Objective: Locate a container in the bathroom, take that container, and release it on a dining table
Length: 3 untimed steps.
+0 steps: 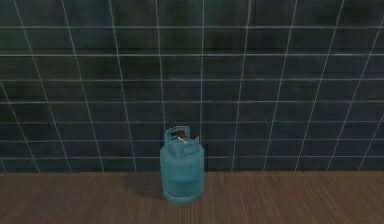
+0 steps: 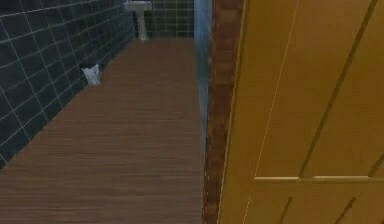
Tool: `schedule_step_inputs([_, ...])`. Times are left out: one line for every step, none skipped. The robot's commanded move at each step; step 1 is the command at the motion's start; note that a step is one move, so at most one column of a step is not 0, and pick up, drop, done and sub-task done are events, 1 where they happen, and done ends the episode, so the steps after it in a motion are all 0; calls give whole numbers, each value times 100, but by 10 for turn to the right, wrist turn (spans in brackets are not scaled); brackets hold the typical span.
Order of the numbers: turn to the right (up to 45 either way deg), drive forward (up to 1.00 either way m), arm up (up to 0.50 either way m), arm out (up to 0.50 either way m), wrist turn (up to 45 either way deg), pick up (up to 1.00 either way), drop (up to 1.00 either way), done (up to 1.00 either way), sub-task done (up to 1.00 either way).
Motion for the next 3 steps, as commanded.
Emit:
schedule_step_inputs([0,15,0,0,0,0,0,0,0])
schedule_step_inputs([-450,0,0,0,0,0,0,0,0])
schedule_step_inputs([-150,0,0,0,0,0,0,0,0])
